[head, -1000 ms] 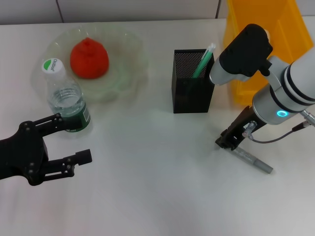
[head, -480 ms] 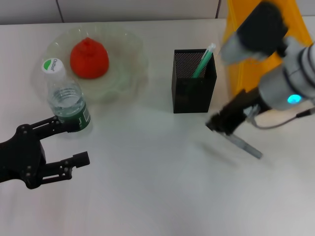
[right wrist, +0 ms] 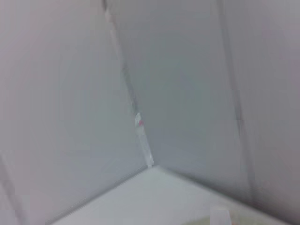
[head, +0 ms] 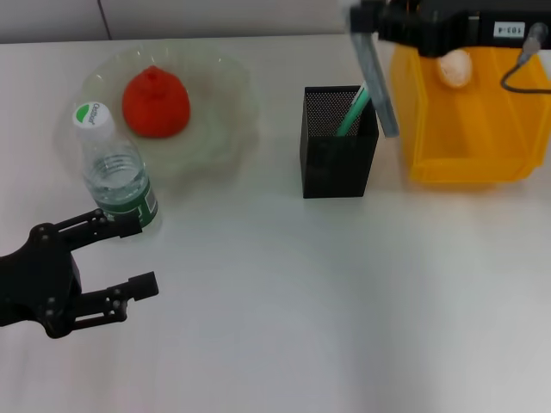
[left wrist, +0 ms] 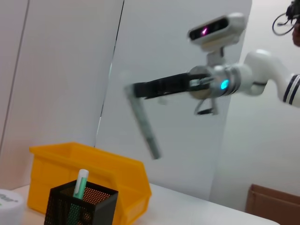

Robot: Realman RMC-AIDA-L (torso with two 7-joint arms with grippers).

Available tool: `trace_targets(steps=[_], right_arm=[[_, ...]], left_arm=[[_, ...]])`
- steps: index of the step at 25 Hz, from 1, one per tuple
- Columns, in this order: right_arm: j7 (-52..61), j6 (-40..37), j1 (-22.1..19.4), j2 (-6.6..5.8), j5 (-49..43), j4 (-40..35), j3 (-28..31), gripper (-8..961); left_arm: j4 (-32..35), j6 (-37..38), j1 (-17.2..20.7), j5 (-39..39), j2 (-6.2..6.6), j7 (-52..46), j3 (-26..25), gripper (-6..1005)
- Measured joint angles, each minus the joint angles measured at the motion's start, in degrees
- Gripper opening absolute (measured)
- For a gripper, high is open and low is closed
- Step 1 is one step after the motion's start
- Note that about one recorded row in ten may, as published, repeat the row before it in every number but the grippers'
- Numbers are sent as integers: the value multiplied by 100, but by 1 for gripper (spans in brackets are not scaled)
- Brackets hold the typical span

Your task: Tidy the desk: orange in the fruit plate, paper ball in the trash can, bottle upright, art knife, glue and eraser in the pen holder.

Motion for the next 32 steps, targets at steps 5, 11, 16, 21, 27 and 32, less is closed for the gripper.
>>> trace_targets(steps=[5, 11, 16, 21, 27, 32], right_arm=[[-1253, 896, 227, -4, 756, 1638, 13, 124], [-1839, 1411, 650, -8, 912, 2760, 20, 123], [-1837, 1474, 762, -18, 902, 2977, 26, 173], [-1695, 897, 559, -93, 900, 2669, 114, 341], [-2112, -1319, -45, -368, 873, 2052, 414, 549], [-3093, -2905, -608, -305, 797, 2109, 581, 626]], left_arm=[[0, 50, 0, -4, -6, 2, -3, 801], [-11, 51, 0, -8, -14, 3, -6, 801], [-25, 51, 0, -9, -19, 3, -7, 801], [-18, 77, 15, -9, -23, 3, -7, 801], [6, 226, 27, -8, 14, 1, -20, 801], [101, 416, 32, -7, 137, -194, -25, 801]])
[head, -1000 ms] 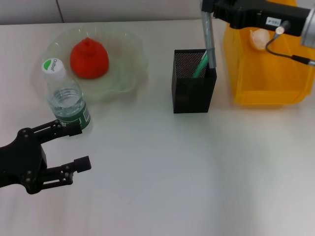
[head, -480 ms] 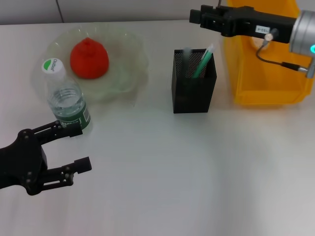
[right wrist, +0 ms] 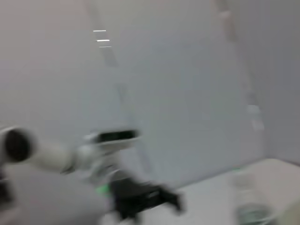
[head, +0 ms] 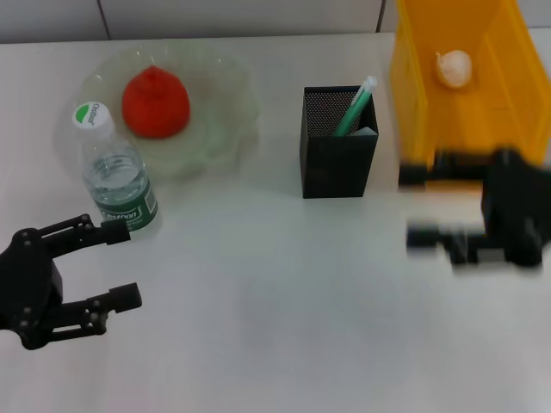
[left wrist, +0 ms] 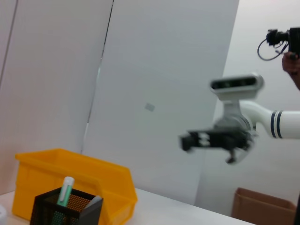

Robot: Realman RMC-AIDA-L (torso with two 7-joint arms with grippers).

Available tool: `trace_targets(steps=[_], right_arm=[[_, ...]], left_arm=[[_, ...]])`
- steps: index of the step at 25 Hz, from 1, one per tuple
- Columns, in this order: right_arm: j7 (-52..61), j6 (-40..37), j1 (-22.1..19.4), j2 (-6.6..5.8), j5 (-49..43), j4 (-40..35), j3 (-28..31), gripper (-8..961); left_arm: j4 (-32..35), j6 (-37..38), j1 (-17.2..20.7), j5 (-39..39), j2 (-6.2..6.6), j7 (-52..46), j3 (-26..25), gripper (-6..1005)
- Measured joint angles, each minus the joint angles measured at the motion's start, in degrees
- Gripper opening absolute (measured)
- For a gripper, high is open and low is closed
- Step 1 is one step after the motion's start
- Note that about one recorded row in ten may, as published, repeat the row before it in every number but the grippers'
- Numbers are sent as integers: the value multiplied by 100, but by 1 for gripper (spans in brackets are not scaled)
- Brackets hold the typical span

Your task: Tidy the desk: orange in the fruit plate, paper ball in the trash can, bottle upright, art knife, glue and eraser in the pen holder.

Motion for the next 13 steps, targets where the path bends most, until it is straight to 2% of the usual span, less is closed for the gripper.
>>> trace_targets(steps=[1, 2, 6, 10, 13], right_arm=[[-526, -372, -93, 66, -169, 332, -3, 643], [-526, -372, -93, 66, -169, 332, -3, 661], [-1615, -632, -101, 163, -374, 1251, 12, 729], [-1736, -606, -50, 167, -380, 1481, -12, 798], [-1749, -591, -33, 170, -380, 1515, -4, 798]], left_arm=[[25, 18, -1, 1, 4, -48, 0, 801], [65, 31, -2, 2, 5, -93, 4, 801], [284, 69, -8, 15, -20, -354, 29, 801], [358, 72, -65, 26, -14, -485, 50, 801], [473, 72, -83, 34, -29, -572, 68, 801]])
